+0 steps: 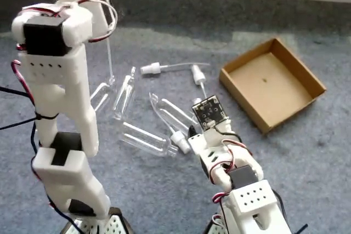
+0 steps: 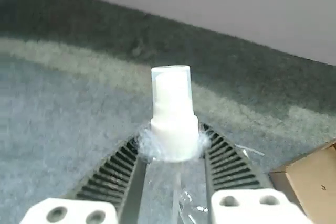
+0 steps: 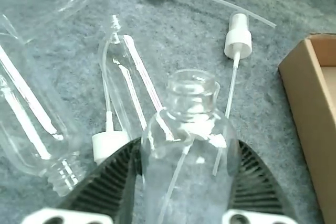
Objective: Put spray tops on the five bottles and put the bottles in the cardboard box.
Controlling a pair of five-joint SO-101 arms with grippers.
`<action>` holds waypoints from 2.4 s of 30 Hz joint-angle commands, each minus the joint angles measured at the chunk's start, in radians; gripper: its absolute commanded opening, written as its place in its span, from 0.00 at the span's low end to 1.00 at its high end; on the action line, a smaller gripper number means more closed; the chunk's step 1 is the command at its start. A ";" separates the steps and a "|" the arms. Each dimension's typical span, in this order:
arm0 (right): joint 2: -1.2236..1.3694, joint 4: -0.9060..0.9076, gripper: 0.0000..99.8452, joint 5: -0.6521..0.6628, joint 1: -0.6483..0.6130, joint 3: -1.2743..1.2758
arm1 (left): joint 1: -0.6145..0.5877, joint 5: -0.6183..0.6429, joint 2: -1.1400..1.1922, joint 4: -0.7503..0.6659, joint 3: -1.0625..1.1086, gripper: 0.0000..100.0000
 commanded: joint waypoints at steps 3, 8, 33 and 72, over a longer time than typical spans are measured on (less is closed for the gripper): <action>-0.022 -0.030 0.16 -0.011 -0.016 -0.007 | -0.097 0.107 -0.147 0.002 0.317 0.04; -0.022 -0.030 0.16 -0.061 -0.016 -0.012 | -0.099 0.104 -0.214 0.002 0.521 0.04; -0.252 0.142 0.16 -0.192 -0.139 -0.351 | -0.077 -0.209 -0.750 -0.002 0.981 0.04; -0.641 0.024 0.16 -0.080 -0.094 0.143 | 0.490 -0.209 -1.178 -0.713 1.382 0.03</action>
